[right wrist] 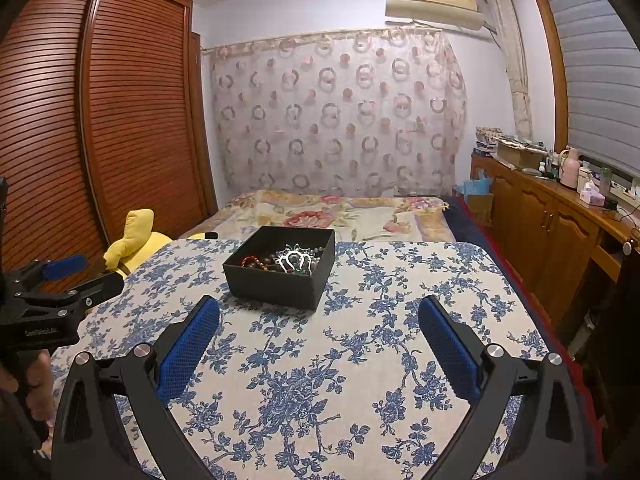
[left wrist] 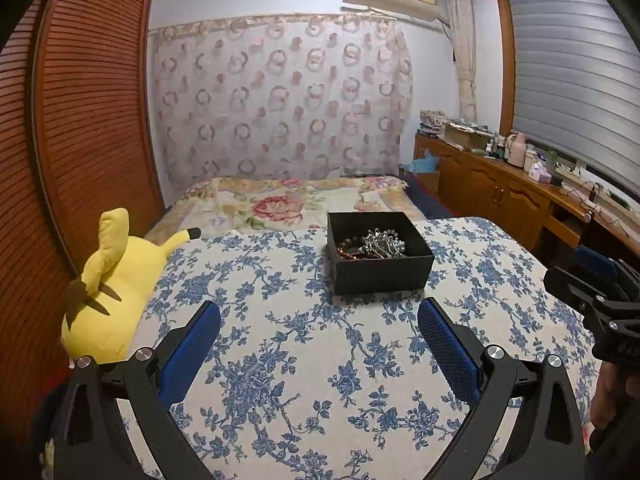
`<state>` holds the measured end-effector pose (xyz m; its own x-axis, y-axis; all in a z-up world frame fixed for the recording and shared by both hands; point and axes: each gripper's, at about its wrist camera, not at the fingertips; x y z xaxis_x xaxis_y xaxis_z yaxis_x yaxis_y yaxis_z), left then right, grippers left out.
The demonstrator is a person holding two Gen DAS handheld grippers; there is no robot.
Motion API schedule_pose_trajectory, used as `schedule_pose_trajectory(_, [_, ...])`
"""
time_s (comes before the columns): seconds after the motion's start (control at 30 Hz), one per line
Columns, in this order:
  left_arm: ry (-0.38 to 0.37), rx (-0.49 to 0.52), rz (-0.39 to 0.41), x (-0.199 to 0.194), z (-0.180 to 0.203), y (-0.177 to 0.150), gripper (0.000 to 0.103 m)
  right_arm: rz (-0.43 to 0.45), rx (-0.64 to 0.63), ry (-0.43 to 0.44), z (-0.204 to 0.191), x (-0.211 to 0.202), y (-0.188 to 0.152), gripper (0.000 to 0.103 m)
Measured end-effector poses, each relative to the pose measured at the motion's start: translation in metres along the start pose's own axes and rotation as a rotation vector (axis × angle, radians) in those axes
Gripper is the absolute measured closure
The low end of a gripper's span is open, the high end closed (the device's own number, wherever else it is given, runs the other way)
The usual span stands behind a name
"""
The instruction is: Organize jewelry
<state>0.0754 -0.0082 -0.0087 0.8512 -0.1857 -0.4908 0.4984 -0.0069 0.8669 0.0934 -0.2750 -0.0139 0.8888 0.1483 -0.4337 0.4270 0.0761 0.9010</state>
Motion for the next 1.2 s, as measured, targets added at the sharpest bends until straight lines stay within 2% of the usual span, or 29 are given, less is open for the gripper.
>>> schedule_pose_trajectory(1.2, [0.004, 0.001, 0.004, -0.0014, 0.0033, -0.0001, 0.008, -0.002, 0.004, -0.002, 0.0028, 0.0012, -0.0003, 0.003])
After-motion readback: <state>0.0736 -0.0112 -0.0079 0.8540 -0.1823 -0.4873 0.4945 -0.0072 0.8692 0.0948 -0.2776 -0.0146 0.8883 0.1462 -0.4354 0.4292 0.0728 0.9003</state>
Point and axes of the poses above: each gripper's, at about its wrist camera, not at the fingertips, and x roughly the way its jaws point, z to its right, y to its top, and after that the axes turned 10 degrees about -y, right-handed
